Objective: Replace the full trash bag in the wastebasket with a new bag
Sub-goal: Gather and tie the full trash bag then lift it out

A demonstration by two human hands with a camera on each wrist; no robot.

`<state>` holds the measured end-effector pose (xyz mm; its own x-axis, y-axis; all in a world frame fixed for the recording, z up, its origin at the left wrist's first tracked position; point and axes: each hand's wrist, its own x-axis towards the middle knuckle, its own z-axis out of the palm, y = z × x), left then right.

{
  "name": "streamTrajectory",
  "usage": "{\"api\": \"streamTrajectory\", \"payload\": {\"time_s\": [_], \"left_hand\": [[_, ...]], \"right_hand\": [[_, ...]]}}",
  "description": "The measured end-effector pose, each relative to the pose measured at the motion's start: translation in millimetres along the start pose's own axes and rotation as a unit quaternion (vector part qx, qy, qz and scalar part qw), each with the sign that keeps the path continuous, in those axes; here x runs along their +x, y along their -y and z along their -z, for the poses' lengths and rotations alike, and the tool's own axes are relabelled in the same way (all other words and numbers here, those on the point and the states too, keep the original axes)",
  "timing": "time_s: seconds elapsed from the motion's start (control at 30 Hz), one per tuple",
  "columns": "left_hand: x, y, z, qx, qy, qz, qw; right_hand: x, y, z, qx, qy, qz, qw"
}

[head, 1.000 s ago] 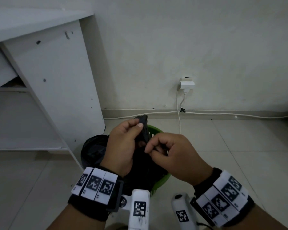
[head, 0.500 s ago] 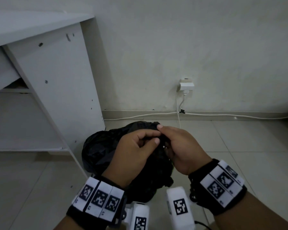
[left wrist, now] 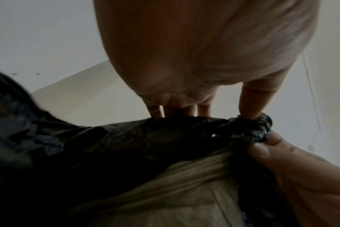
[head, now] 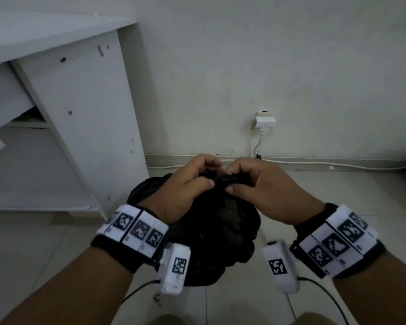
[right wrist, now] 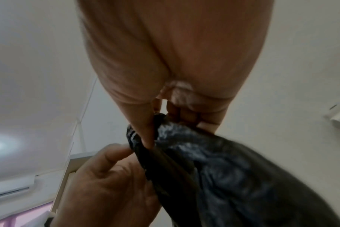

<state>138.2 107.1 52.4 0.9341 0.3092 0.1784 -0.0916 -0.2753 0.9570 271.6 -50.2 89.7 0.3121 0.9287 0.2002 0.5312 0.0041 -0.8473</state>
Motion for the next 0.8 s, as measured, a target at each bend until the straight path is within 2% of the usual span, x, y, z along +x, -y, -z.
{"api": "streamTrajectory", "payload": {"time_s": [0.07,0.13,0.2,0.27,0.4,0.53,0.6,0.67,0.73,0.8], "left_hand": [[5,-10,8,0.036,0.019,0.009,0.999],[8,-15,15,0.096,0.008,-0.019,0.995],[8,-18,26,0.11,-0.048,-0.051,0.991],[8,-21,38,0.11,-0.094,-0.074,0.987],[10,-28,57,0.185,-0.163,-0.101,0.964],[18,-29,85,0.189,-0.289,-0.09,0.934],[21,-27,101,0.192,-0.346,-0.066,0.916],[23,-24,111,0.199,-0.37,-0.044,0.906],[24,-24,113,0.207,-0.372,-0.033,0.904],[26,-24,110,0.256,-0.388,-0.028,0.885]], "right_hand": [[3,3,4,-0.054,-0.017,0.014,0.998],[7,3,6,-0.064,-0.054,-0.003,0.997],[10,-1,8,-0.076,-0.085,-0.019,0.993],[14,-5,10,-0.149,-0.094,-0.028,0.984],[28,-16,12,-0.305,-0.124,-0.042,0.943],[38,-27,25,-0.329,-0.192,-0.105,0.919],[42,-31,33,-0.318,-0.2,-0.136,0.917],[44,-34,36,-0.275,-0.209,-0.163,0.924],[46,-33,35,-0.145,-0.23,-0.193,0.943],[47,-28,32,0.035,-0.261,-0.231,0.937]]}}
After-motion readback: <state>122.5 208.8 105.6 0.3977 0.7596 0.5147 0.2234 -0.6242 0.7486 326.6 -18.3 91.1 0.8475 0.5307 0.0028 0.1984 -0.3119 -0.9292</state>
